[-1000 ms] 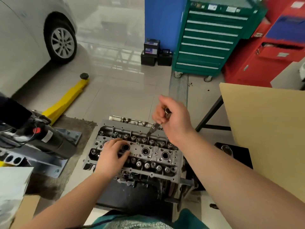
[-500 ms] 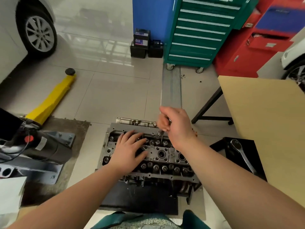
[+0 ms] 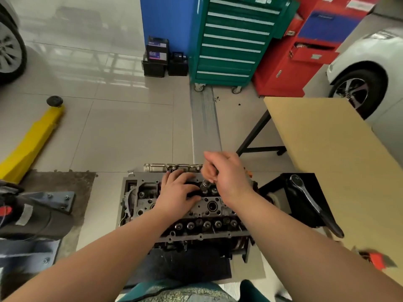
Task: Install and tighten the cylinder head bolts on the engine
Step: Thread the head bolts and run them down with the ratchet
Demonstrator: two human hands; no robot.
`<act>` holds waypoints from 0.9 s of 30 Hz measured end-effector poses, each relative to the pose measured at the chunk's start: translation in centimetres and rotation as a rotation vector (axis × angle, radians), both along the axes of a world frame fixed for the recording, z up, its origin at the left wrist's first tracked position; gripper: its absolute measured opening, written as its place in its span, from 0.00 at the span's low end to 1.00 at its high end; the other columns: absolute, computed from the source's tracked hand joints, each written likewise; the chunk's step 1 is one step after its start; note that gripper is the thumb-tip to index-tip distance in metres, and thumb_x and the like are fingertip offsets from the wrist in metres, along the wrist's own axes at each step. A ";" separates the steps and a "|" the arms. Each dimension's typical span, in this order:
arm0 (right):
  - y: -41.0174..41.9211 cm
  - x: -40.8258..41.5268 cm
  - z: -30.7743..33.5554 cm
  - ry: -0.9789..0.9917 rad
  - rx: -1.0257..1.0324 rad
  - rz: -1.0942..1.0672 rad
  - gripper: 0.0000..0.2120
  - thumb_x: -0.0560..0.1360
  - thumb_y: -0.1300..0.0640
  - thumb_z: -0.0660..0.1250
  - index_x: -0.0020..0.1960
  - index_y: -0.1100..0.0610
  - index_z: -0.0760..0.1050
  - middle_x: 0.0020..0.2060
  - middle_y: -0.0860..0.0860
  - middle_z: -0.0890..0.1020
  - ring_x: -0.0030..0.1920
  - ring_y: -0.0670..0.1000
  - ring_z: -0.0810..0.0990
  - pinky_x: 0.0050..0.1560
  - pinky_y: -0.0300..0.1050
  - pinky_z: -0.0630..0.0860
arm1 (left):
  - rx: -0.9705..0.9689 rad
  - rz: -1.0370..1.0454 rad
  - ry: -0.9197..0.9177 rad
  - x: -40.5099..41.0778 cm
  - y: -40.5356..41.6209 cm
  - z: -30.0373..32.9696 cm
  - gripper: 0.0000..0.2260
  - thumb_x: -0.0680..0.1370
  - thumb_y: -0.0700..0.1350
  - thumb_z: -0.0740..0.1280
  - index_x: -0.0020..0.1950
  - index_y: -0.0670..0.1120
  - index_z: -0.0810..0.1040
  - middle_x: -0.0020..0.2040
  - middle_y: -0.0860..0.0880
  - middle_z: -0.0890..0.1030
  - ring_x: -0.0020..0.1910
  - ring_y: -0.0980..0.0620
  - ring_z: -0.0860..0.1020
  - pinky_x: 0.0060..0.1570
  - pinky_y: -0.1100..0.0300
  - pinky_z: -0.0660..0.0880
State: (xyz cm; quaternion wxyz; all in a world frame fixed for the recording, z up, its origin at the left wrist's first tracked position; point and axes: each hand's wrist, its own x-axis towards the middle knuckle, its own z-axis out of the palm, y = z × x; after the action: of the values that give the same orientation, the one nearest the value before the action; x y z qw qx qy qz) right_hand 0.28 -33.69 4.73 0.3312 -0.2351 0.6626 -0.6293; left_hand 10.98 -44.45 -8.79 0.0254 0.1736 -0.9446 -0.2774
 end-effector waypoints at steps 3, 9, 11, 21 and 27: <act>-0.8 0.5 0.1 0.003 -0.007 0.008 0.23 0.75 0.49 0.66 0.25 0.56 0.65 0.22 0.51 0.63 0.28 0.54 0.62 0.32 0.44 0.66 | 0.005 0.017 0.016 -0.1 0.0 -0.1 0.12 0.79 0.61 0.70 0.59 0.60 0.86 0.75 0.56 0.73 0.79 0.43 0.60 0.80 0.39 0.45; -1.4 1.3 0.2 0.059 0.054 -0.130 0.22 0.76 0.46 0.64 0.25 0.51 0.66 0.23 0.50 0.66 0.28 0.52 0.65 0.32 0.40 0.69 | -0.031 0.055 0.031 -0.2 0.1 0.1 0.11 0.78 0.61 0.70 0.58 0.62 0.87 0.74 0.58 0.74 0.77 0.46 0.63 0.79 0.42 0.48; -1.2 1.8 -0.1 0.062 0.064 -0.230 0.20 0.76 0.45 0.62 0.28 0.51 0.67 0.26 0.50 0.67 0.31 0.52 0.66 0.37 0.43 0.70 | -0.044 0.058 0.020 -0.3 0.2 0.1 0.12 0.78 0.63 0.69 0.58 0.63 0.86 0.74 0.58 0.74 0.77 0.46 0.63 0.79 0.43 0.48; 0.6 3.4 1.2 0.428 0.296 -0.136 0.07 0.83 0.43 0.60 0.52 0.43 0.75 0.43 0.37 0.77 0.46 0.38 0.77 0.45 0.31 0.71 | 0.296 0.099 0.270 0.2 1.2 1.8 0.14 0.79 0.50 0.71 0.64 0.50 0.83 0.53 0.54 0.87 0.53 0.51 0.83 0.56 0.51 0.80; 3.1 0.5 5.5 1.067 0.550 0.349 0.13 0.82 0.53 0.66 0.65 0.50 0.79 0.58 0.43 0.79 0.59 0.44 0.77 0.61 0.41 0.75 | 0.316 -0.072 0.158 -0.1 -0.5 2.6 0.10 0.81 0.44 0.71 0.60 0.56 0.79 0.44 0.65 0.78 0.45 0.58 0.80 0.45 0.62 0.72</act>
State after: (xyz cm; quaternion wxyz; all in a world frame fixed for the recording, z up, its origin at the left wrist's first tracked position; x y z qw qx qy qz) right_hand 0.74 -30.59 10.22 0.1011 -0.5279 0.8264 -0.1680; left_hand 10.85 -44.93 -6.16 0.0618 0.1191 -0.8899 -0.4360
